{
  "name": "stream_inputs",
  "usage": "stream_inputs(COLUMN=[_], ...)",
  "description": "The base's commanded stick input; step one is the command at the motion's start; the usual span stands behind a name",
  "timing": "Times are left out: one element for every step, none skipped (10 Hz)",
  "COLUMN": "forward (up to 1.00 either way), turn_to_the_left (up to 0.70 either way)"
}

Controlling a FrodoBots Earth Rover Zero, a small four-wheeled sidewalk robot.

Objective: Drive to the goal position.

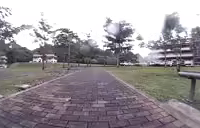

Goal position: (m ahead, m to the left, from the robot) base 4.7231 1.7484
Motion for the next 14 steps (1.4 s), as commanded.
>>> stream_inputs(forward=[0.7, 0.7, 0.7, 0.7, 0.7, 0.7, 0.7, 0.7, 0.7, 0.7, 0.7, 0.7, 0.7, 0.7], turn_to_the_left=[0.0, 0.0, 0.0, 0.0, 0.0, 0.0, 0.0, 0.0, 0.0, 0.0, 0.0, 0.0, 0.0, 0.0])
